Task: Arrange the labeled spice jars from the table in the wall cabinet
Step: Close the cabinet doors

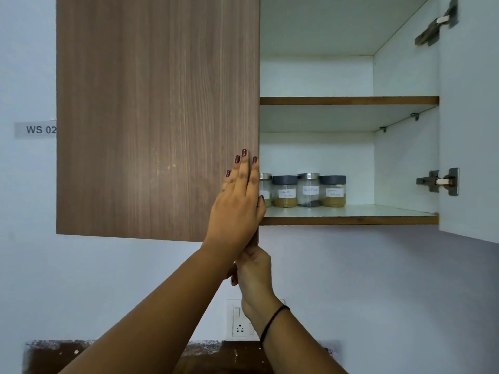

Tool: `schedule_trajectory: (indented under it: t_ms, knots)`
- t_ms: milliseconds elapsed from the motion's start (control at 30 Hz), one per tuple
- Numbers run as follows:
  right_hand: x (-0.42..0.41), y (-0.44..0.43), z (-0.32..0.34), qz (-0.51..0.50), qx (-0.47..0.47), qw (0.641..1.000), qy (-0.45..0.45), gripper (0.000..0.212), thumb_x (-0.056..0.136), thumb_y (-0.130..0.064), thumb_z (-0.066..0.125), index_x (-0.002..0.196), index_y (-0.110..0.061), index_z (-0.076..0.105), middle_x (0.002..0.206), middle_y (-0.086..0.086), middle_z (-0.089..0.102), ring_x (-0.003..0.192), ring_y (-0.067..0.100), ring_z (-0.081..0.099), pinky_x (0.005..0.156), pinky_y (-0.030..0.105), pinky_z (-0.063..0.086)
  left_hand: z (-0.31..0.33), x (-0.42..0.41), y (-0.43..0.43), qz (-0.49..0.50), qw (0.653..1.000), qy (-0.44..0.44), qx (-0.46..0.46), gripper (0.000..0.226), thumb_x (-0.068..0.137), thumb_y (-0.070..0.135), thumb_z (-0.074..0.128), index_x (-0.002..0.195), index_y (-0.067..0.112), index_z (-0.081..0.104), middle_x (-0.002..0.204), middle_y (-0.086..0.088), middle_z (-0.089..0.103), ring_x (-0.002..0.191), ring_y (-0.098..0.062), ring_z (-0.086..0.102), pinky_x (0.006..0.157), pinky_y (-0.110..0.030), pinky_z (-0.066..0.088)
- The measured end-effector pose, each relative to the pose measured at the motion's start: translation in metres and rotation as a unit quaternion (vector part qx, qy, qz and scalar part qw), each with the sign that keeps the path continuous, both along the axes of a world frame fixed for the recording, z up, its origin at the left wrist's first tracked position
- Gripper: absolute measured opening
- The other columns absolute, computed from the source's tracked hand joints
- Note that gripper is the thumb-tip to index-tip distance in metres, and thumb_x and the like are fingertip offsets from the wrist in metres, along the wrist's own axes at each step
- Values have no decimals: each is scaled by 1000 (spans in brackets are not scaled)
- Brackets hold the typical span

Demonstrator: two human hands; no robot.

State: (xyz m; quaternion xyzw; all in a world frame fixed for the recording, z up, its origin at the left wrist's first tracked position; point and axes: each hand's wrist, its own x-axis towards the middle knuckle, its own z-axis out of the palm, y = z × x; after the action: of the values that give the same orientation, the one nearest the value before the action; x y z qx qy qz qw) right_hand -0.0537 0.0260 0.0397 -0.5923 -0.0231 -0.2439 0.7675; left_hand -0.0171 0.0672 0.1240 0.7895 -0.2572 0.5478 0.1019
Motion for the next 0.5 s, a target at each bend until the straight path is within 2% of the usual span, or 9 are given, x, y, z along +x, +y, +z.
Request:
schedule_trajectory:
  t_ms: [100,300,500]
  knots:
    - [6,0,1,-14,14,1000,11,23,92,2,47,73,-4,59,60,7,59,35,15,50,44,24,31,0,10,-6,11,1000,5,2,69,102,31,40,158,10,7,166,-14,7,153,-28,14,123,-39,14]
    - [14,-8,4,-20,6,999,24,28,92,3,45,69,-3,59,47,1,58,34,13,50,44,25,37,1,25,-15,25,1000,7,3,69,104,32,36,158,11,0,166,-13,-1,154,-28,6,122,-38,6]
    - [26,-15,8,-41,-24,998,33,32,92,4,43,66,-4,58,42,-1,54,31,11,47,43,24,34,1,42,-24,26,1000,10,2,68,104,30,36,158,10,1,166,-13,0,154,-28,5,123,-39,7]
